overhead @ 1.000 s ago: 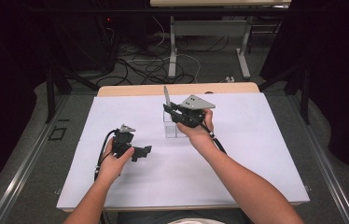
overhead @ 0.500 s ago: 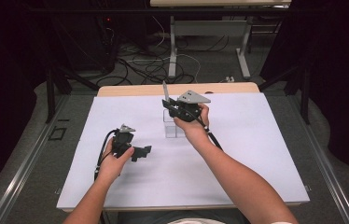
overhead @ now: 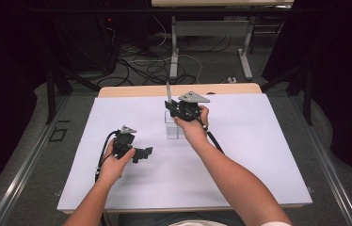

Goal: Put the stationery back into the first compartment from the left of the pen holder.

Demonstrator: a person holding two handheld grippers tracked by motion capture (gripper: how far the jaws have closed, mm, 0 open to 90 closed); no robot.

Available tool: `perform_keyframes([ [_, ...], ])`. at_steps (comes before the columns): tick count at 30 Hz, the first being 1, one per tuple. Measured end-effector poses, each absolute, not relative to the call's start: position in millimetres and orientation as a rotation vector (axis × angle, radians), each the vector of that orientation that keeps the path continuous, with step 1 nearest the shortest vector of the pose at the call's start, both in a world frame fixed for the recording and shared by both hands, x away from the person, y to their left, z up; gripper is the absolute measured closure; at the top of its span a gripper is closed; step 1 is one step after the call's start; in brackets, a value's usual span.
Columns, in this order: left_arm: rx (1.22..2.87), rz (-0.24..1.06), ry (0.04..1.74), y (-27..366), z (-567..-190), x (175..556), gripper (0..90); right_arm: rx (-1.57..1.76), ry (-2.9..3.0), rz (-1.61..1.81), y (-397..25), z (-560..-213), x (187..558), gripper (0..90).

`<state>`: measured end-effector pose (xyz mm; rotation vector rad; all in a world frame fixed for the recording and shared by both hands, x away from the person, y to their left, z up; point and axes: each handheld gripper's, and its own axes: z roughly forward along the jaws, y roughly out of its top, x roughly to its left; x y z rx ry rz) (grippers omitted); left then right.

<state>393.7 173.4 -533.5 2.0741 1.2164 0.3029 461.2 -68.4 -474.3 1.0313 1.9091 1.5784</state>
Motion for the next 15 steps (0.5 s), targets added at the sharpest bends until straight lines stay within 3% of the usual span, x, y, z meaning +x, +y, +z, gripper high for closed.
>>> perform_keyframes([
  [15, 2.081, 0.302, 1.211, 173, -534, 394, 0.3, 1.055, 1.991, 1.492, -61, -488, 460, 77.5],
])
